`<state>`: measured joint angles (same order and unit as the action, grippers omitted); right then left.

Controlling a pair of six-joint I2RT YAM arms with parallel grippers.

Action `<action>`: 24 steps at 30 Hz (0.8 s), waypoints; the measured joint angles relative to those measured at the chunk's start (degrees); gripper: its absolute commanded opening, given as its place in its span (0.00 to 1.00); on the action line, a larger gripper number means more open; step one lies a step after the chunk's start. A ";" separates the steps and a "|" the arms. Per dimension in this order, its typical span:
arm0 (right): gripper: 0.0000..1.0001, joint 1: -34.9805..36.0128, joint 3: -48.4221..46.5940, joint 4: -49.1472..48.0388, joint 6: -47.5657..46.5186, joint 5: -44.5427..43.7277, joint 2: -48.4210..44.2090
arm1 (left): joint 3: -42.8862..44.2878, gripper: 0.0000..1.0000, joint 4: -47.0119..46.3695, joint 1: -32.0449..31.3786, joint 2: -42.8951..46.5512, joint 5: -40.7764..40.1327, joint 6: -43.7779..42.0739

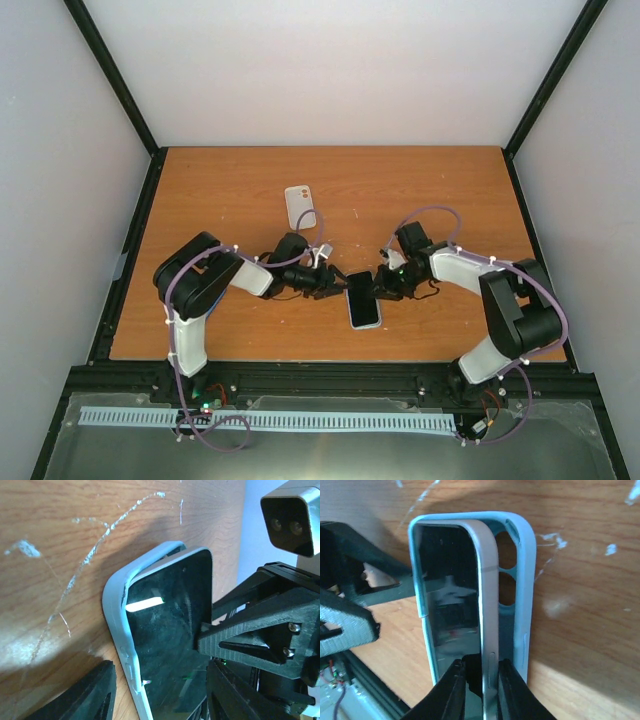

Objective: Put the phone into the phone case

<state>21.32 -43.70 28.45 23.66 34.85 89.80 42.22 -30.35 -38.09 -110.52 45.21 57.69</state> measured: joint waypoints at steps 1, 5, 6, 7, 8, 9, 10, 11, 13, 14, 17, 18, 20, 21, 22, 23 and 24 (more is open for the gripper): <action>0.21 0.07 0.20 -0.33 -0.11 -0.92 0.39 | 0.09 0.47 -0.02 -0.20 -0.17 -0.04 0.02; 0.35 1.05 0.42 -1.03 0.35 -3.87 0.48 | 0.09 0.45 -0.02 -0.46 -0.44 -0.24 0.09; 0.39 1.33 0.42 -1.11 0.57 -4.28 0.22 | 0.09 0.45 -0.02 -0.46 -0.44 -0.28 0.09; 0.43 1.60 0.50 -1.20 0.66 -4.46 -0.28 | 0.09 0.45 0.00 -0.46 -0.44 -0.44 0.09; 0.47 1.79 0.63 -1.31 0.87 -4.85 -0.85 | 0.11 0.45 0.00 -0.46 -0.42 -0.50 0.09; 0.49 1.86 0.76 -1.51 1.05 -5.46 -1.38 | 0.11 0.44 0.02 -0.46 -0.42 -0.63 0.09; 0.51 1.84 0.90 -1.70 1.07 -6.05 -1.97 | 0.11 0.44 0.11 -0.48 -0.42 -0.74 0.09; 0.52 1.81 1.07 -1.84 0.98 -6.67 -2.60 | 0.11 0.43 0.17 -0.48 -0.35 -0.87 0.09; 0.56 1.79 1.49 -2.21 1.09 -7.82 -3.67 | 0.11 0.43 0.42 -0.55 -0.20 -1.33 0.09; 0.58 1.75 1.75 -2.34 1.11 -8.44 -4.09 | 0.09 0.43 0.46 -0.55 -0.11 -1.55 0.11; 0.63 1.70 2.19 -2.64 1.18 -9.33 -4.59 | -0.07 0.42 0.61 -0.55 0.15 -2.29 0.17; 0.64 1.70 2.23 -2.82 1.18 -9.27 -4.68 | -0.17 0.42 0.59 -0.55 0.24 -2.47 0.20; 0.64 1.73 2.49 -3.13 1.20 -9.07 -4.94 | -0.28 0.42 0.59 -0.55 0.35 -2.60 0.26; 0.64 1.73 2.67 -3.32 1.22 -8.98 -5.22 | -0.28 0.43 0.63 -0.55 0.44 -2.73 0.26; 0.64 1.70 2.78 -3.32 1.25 -9.01 -5.53 | -0.28 0.43 0.63 -0.55 0.46 -2.86 0.26; 0.64 1.68 2.86 -3.19 1.38 -9.01 -5.99 | -0.28 0.43 0.66 -0.55 0.50 -2.91 0.28; 0.66 1.64 3.06 -2.80 1.46 -9.27 -6.78 | -0.28 0.44 0.79 -0.55 0.55 -2.91 0.28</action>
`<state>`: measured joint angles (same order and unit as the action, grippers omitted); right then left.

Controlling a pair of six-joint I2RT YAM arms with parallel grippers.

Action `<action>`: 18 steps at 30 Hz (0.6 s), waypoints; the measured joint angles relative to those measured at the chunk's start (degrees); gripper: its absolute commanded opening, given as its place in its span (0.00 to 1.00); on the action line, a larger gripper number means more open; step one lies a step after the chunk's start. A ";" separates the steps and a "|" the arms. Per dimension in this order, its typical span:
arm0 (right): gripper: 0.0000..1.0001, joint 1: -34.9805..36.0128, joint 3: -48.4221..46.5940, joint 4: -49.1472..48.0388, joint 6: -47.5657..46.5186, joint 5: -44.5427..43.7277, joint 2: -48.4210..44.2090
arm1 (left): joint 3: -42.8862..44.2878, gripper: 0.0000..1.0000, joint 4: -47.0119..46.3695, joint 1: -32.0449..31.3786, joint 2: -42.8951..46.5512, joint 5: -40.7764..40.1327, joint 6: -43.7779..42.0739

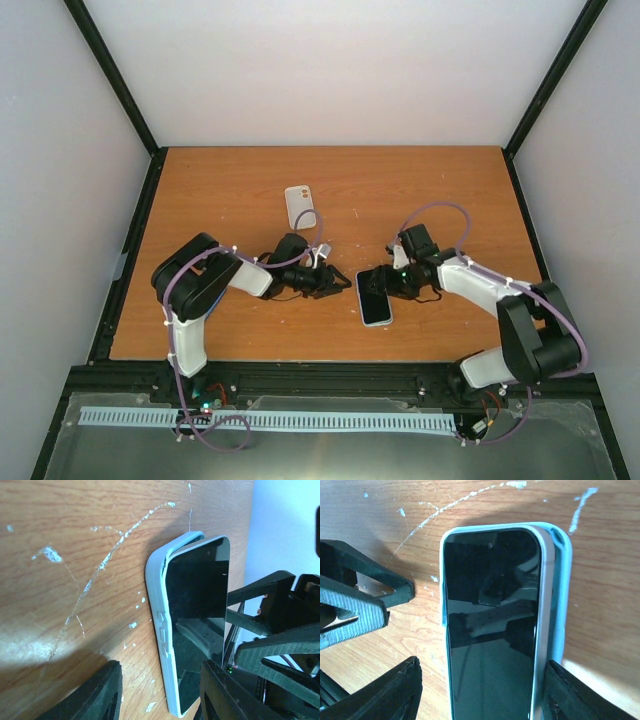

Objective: Put the phone into the phone case

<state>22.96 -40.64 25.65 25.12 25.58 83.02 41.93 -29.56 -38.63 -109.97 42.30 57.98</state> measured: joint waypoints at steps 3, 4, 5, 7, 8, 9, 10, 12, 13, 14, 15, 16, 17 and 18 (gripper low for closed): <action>0.72 -0.15 0.26 2.27 0.39 -1.55 -3.63 | 0.00 0.45 0.44 0.00 0.39 -0.11 -0.02; 0.73 -0.24 0.26 2.64 0.46 -2.23 -4.90 | 0.00 0.45 0.68 0.00 0.61 -0.17 -0.02; 0.76 -0.37 0.26 2.73 0.52 -2.73 -5.81 | 0.00 0.46 0.85 0.00 0.74 -0.17 -0.02; 0.78 -0.50 0.50 2.36 0.70 -3.10 -6.14 | 0.00 0.47 1.01 0.00 0.76 -0.22 -0.02; 0.78 -0.55 0.83 1.95 0.85 -3.17 -5.84 | 0.00 0.47 1.11 0.00 0.74 -0.24 -0.02; 0.78 -0.61 1.49 1.29 0.83 -3.08 -5.18 | 0.00 0.47 1.18 0.00 0.74 -0.24 0.00; 0.79 -0.66 1.99 0.96 0.87 -3.02 -4.50 | 0.02 0.47 1.18 0.00 0.74 -0.24 0.00; 0.79 -0.74 3.15 0.20 0.90 -2.86 -2.86 | 0.02 0.47 1.20 0.00 0.74 -0.28 0.02; 0.79 -0.74 3.61 -0.39 0.85 -2.49 -2.01 | 0.02 0.47 1.22 0.00 0.74 -0.33 0.02; 0.79 -0.76 3.58 -1.20 1.07 -2.01 -1.92 | 0.02 0.47 1.25 0.00 0.74 -0.35 0.02; 0.78 -0.76 3.78 -2.73 1.27 -1.53 -1.57 | 0.02 0.47 1.25 0.00 0.74 -0.37 0.02; 0.78 -0.81 4.02 -3.93 1.49 -0.76 -1.33 | 0.02 0.46 1.22 0.00 0.74 -0.37 0.04; 0.78 -0.81 4.46 -5.49 1.73 0.09 -1.22 | 0.02 0.45 1.25 0.00 0.74 -0.44 0.07; 0.78 -0.81 4.92 -6.75 2.05 0.72 -1.20 | 0.02 0.44 1.22 0.00 0.74 -0.50 0.13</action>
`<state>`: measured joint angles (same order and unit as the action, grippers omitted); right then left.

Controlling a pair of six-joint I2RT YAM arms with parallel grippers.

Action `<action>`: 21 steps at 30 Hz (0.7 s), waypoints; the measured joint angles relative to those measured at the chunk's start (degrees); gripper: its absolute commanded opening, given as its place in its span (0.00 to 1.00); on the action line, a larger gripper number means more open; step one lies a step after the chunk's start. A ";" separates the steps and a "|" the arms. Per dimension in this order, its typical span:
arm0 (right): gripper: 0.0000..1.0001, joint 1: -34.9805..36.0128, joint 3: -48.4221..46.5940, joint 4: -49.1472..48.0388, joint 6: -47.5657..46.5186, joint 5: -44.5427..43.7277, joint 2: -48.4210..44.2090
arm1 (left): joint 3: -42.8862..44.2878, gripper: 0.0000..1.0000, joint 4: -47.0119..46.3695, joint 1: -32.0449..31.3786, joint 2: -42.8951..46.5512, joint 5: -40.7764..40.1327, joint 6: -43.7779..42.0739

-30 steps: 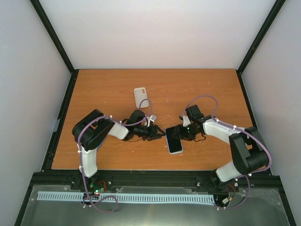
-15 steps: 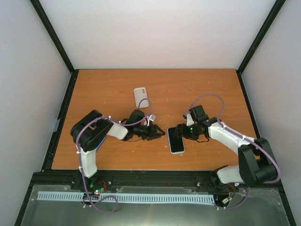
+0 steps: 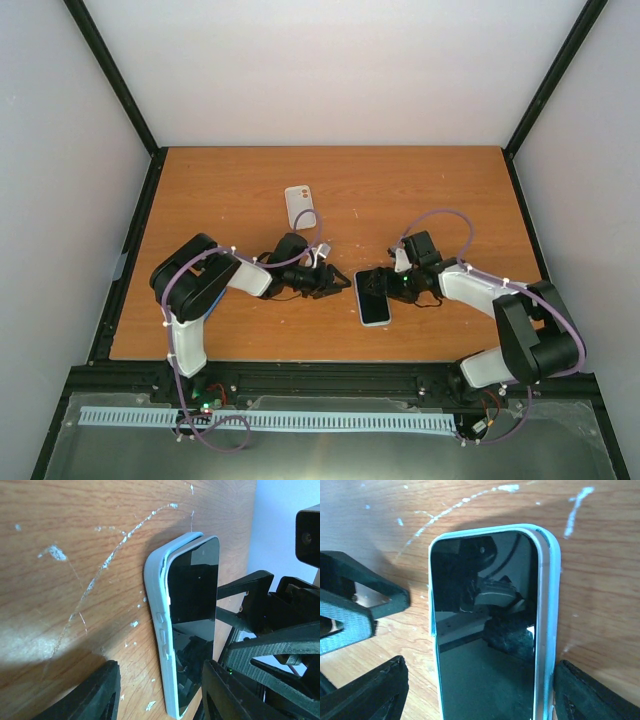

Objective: Put the phone into the phone case

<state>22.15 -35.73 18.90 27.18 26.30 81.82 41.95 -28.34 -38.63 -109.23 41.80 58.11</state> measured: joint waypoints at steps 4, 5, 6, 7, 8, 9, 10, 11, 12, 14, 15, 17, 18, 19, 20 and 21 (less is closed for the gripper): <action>0.78 -0.28 2.58 -6.21 1.84 4.35 -0.02 | 0.00 0.42 0.00 -0.02 0.00 -0.11 0.48; 0.77 -0.28 3.28 -7.87 2.45 5.55 -0.02 | 0.00 0.41 0.00 -0.02 -0.04 -0.11 0.52; 0.77 -0.28 3.93 -9.33 3.10 6.67 -0.02 | 0.00 0.41 0.00 -0.02 -0.07 -0.11 0.57; 0.77 -0.28 4.57 -10.71 3.93 7.74 -0.02 | 0.00 0.40 -0.02 -0.07 -0.13 -0.11 0.66; 0.77 -0.28 5.07 -11.78 4.61 8.57 -0.02 | 0.00 0.40 -0.02 -0.15 -0.22 -0.11 0.76; 0.77 -0.28 5.70 -13.11 5.66 9.53 -0.02 | 0.00 0.40 -0.09 -0.28 -0.33 -0.11 0.94; 0.77 -0.28 6.32 -14.47 6.75 10.49 -0.02 | 0.00 0.39 -0.35 -0.50 -0.48 -0.07 1.11; 0.77 -0.28 6.86 -15.67 7.76 11.37 0.00 | 0.00 0.39 -0.59 -0.79 -0.66 -0.04 1.29; 0.77 -0.28 7.39 -17.00 8.98 12.35 0.17 | 0.00 0.39 -0.87 -1.05 -0.79 -0.02 1.46; 0.76 -0.52 7.96 -18.91 11.28 13.49 0.52 | 0.00 0.38 -1.31 -1.31 -0.92 -0.17 1.79; 0.76 -0.70 8.20 -19.82 12.37 13.97 0.74 | -0.02 0.38 -1.46 -1.29 -0.94 -0.31 2.01; 0.76 -0.96 8.81 -21.49 14.32 14.58 0.85 | -0.17 0.37 -1.84 -1.22 -0.96 -0.72 2.32; 0.76 -1.03 9.25 -22.45 15.30 14.80 0.83 | -0.31 0.37 -2.08 -1.22 -0.96 -0.85 2.45; 0.76 -1.07 9.60 -23.21 16.09 14.93 0.83 | -0.48 0.38 -2.34 -1.22 -0.94 -0.96 2.51; 0.76 -1.09 10.01 -24.15 17.03 15.10 0.76 | -0.63 0.38 -2.60 -1.20 -0.94 -1.07 2.60; 0.76 -1.14 10.71 -25.46 18.03 15.32 0.63 | -0.81 0.38 -2.97 -1.18 -0.94 -1.22 2.67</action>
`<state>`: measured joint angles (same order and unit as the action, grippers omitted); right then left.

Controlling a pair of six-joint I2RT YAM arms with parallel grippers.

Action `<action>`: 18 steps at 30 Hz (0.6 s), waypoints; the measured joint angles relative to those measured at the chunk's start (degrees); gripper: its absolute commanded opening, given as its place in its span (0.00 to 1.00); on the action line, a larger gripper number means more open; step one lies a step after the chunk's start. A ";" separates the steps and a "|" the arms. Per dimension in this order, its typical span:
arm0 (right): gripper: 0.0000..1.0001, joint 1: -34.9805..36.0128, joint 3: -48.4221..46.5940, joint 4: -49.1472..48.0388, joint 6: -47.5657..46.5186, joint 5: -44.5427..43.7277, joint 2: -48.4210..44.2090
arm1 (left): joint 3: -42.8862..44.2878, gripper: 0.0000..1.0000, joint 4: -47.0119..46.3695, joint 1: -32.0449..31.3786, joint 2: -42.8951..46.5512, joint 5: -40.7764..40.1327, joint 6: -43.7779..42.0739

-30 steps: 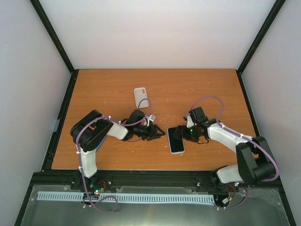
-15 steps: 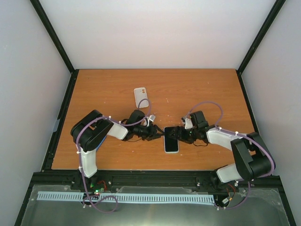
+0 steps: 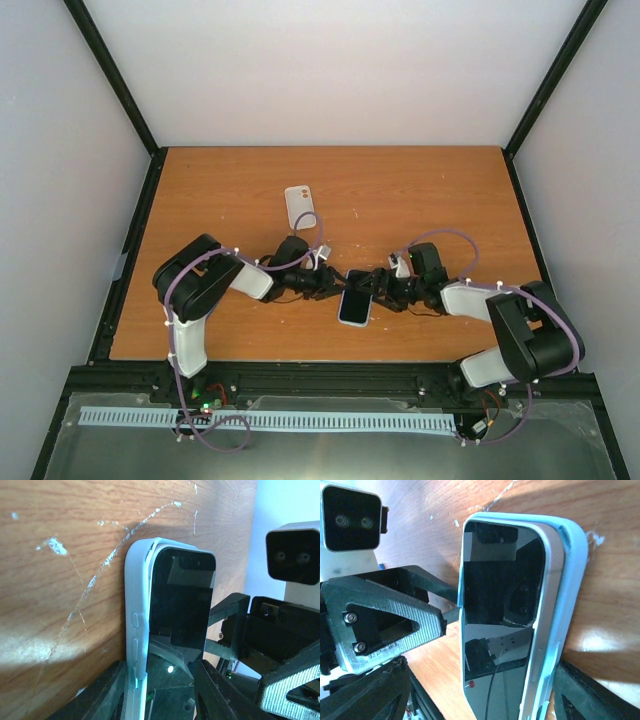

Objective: Put the phone into the phone case

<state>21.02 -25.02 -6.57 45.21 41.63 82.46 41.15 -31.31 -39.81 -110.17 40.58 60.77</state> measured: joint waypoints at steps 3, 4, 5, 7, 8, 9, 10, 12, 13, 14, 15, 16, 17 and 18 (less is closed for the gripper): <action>0.76 -0.04 1.88 -2.89 2.62 0.81 -0.66 | -0.31 0.37 -0.48 0.00 0.09 -0.22 0.02; 0.76 -0.02 2.45 -3.76 3.43 1.03 -0.83 | -0.33 0.37 -0.52 0.00 0.09 -0.26 0.02; 0.76 -0.02 2.95 -4.48 4.20 1.31 -1.01 | -0.37 0.37 -0.61 0.00 0.09 -0.31 0.02; 0.75 -0.02 3.69 -5.81 5.53 1.77 -1.25 | -0.44 0.39 -0.63 0.00 0.20 -0.48 0.00; 0.75 0.00 3.98 -6.45 6.12 1.92 -1.36 | -0.50 0.39 -0.61 0.00 0.33 -0.57 0.00; 0.75 -0.02 4.33 -7.23 6.80 2.05 -1.60 | -0.63 0.41 -0.59 0.00 0.48 -0.76 -0.02; 0.75 0.00 4.52 -7.82 7.21 2.19 -1.84 | -0.79 0.41 -0.44 0.00 0.74 -1.01 -0.04; 0.75 0.00 5.03 -9.62 8.39 2.56 -2.43 | -1.09 0.43 -0.02 0.00 1.36 -1.62 -0.20; 0.75 0.00 5.31 -10.69 8.98 2.75 -2.75 | -1.29 0.44 0.15 0.00 1.73 -1.95 -0.26; 0.75 0.00 5.57 -11.89 9.70 3.06 -3.10 | -1.51 0.45 0.33 0.00 2.08 -2.29 -0.31; 0.75 0.00 5.75 -12.90 10.23 3.32 -3.32 | -1.68 0.45 0.44 0.00 2.34 -2.58 -0.33; 0.75 0.00 5.97 -14.16 10.86 3.69 -3.56 | -1.90 0.45 0.46 0.00 2.62 -2.89 -0.33; 0.75 0.02 6.03 -15.15 11.39 4.09 -3.69 | -2.14 0.45 0.44 0.00 2.84 -3.13 -0.35; 0.74 0.02 6.05 -16.06 11.74 4.37 -3.78 | -2.40 0.45 0.44 0.00 3.08 -3.26 -0.33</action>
<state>21.04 -18.96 -22.63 56.95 46.00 78.67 38.74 -30.87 -39.81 -107.09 37.32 60.45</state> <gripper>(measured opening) 0.750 0.450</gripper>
